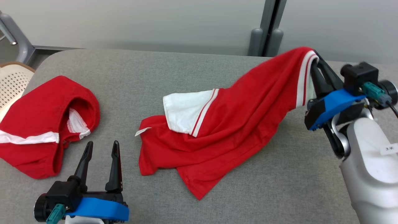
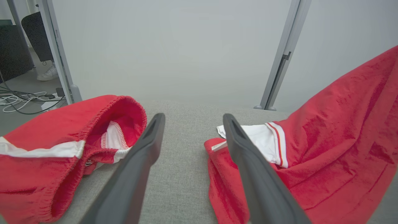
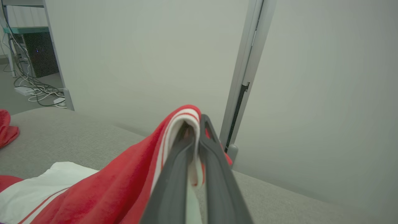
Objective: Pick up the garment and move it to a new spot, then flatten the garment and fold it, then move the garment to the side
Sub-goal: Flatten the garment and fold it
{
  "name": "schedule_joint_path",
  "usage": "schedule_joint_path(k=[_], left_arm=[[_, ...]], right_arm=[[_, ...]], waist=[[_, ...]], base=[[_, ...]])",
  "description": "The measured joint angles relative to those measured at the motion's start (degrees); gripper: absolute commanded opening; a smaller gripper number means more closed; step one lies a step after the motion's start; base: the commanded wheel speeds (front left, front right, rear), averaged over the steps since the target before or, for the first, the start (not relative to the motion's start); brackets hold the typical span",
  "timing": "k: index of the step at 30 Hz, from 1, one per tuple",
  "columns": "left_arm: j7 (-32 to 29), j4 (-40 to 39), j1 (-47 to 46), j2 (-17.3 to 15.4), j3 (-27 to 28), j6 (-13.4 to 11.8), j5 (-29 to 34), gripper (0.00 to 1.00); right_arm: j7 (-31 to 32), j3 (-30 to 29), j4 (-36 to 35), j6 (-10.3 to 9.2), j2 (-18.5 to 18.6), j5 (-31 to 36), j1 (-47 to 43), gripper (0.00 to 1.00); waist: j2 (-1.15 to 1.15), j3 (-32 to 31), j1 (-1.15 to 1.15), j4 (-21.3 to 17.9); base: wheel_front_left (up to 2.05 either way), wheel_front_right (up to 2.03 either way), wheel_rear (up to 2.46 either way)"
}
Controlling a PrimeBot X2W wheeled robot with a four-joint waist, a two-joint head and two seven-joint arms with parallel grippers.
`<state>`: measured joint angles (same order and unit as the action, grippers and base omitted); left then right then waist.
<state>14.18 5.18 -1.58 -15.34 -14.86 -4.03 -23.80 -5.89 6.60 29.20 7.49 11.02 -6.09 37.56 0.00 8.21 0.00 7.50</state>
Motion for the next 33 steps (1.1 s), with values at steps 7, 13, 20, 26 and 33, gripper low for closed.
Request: schedule_joint_path(k=[7, 13, 20, 26, 33], left_arm=[[-0.14, -0.01, -0.31, -0.22, -0.02, -0.23, -0.20, 1.00], [-0.13, -0.08, -0.29, -0.65, 0.19, -0.48, -0.37, 1.00], [-0.13, -0.12, -1.07, -0.71, -0.14, -0.49, -0.42, 1.00], [-0.20, -0.10, -1.71, -0.71, -0.56, -0.47, -0.42, 1.00], [-0.32, 0.11, -3.01, -0.81, -1.09, -0.19, -0.43, 1.00]], right_arm=[[7.48, -7.15, -13.56, 0.00, -1.03, 1.57, -12.52, 0.00], [16.85, -12.41, -32.21, 0.00, -5.15, 3.31, -23.77, 0.00], [26.50, -15.03, -42.97, 0.00, -7.48, 5.98, -33.22, 0.00], [28.25, -15.51, -35.38, 0.00, -7.01, 8.09, -33.40, 0.00], [23.05, -13.79, -16.69, 0.00, -1.68, 10.48, -22.65, 0.00]], waist=[[0.00, 0.14, 0.00, -2.60], [0.00, 0.14, 0.00, -4.11], [0.00, 1.16, 0.00, -4.25], [0.00, 2.01, 0.00, -3.58], [0.00, 3.07, 0.00, -2.19]], base=[[0.00, 0.00, 0.00], [0.00, 0.00, 0.00], [0.00, 0.00, 0.00], [0.00, 0.00, 0.00], [0.00, 0.00, 0.00]])
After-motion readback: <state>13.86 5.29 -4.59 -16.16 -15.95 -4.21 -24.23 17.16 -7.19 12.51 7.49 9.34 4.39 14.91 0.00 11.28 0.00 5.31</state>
